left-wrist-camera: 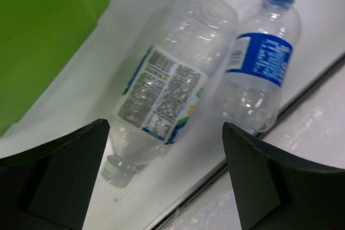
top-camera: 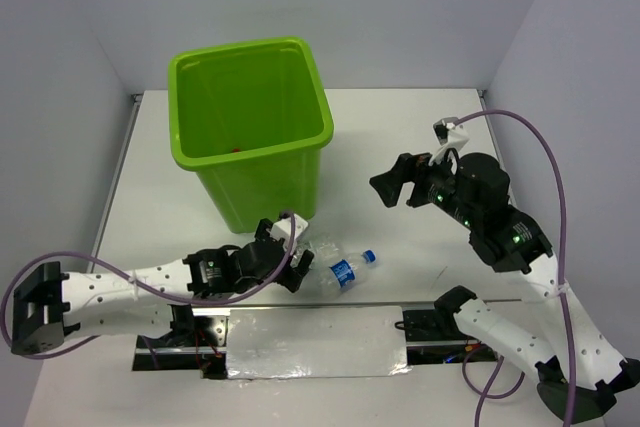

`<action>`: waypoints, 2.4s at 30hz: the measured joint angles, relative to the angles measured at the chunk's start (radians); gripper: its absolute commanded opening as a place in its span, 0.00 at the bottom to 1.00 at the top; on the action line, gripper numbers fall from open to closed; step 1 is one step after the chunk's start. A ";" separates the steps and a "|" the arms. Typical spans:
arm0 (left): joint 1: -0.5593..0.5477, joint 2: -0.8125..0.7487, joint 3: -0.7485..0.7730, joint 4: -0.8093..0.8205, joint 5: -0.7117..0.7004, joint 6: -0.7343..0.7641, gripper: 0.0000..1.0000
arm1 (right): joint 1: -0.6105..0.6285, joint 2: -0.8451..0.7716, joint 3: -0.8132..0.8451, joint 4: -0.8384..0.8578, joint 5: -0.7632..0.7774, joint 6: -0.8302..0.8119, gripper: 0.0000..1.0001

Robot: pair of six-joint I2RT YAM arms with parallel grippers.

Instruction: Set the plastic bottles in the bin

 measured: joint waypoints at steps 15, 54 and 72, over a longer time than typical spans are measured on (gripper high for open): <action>0.017 0.325 0.112 0.159 0.095 0.027 0.99 | -0.003 -0.068 -0.083 -0.003 0.027 0.009 1.00; -0.134 0.577 0.352 0.098 0.249 0.048 0.99 | -0.342 -0.122 -0.253 -0.143 0.242 0.148 1.00; -0.135 0.716 0.442 0.090 0.232 0.016 0.89 | -0.435 -0.098 -0.325 -0.113 0.088 0.092 1.00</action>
